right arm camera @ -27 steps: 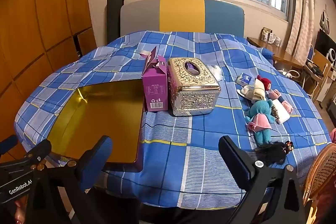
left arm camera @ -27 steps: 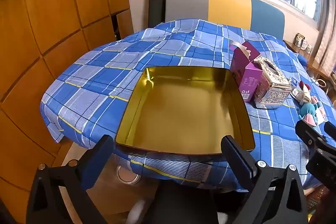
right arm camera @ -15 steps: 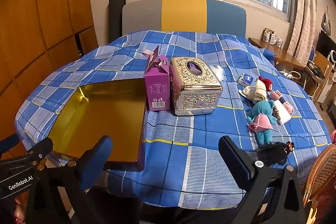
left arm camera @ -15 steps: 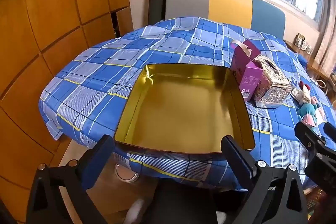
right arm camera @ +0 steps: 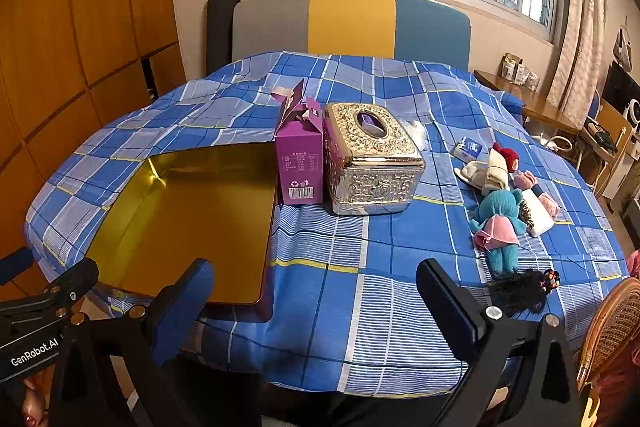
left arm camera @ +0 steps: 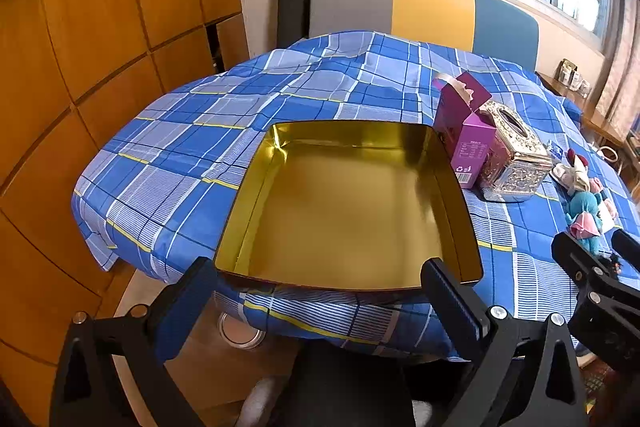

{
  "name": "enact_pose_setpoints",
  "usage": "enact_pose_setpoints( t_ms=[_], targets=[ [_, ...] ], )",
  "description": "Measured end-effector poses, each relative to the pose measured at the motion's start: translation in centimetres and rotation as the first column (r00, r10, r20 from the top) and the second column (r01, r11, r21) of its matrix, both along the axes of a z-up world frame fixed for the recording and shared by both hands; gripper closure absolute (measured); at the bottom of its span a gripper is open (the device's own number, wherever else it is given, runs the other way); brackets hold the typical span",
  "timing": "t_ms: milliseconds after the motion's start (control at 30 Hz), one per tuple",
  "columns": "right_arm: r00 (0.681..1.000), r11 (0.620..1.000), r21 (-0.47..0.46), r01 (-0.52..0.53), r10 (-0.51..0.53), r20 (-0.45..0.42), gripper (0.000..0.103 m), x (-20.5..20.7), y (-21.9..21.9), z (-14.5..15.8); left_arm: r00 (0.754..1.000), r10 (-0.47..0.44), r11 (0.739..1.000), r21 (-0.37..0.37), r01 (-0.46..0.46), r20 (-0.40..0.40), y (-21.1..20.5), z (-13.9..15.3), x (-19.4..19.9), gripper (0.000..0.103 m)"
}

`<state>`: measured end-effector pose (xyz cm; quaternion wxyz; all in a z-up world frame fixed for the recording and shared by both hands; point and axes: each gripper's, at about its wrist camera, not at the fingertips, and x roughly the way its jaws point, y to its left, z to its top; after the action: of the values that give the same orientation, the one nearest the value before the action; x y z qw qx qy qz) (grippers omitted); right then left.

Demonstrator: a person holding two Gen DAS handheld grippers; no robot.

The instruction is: Organize soft objects

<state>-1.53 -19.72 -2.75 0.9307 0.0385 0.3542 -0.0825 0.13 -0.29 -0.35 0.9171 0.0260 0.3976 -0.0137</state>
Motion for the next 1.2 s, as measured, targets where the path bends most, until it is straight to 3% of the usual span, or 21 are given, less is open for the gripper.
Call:
enact_pose_setpoints(
  t_ms=[1200],
  targets=[
    [1.0, 1.0, -0.002, 0.015, -0.015, -0.012, 0.0, 0.11, -0.5, -0.18, 1.0, -0.009, 1.0, 0.01, 0.009, -0.021, -0.03, -0.55, 0.26, 0.0]
  ],
)
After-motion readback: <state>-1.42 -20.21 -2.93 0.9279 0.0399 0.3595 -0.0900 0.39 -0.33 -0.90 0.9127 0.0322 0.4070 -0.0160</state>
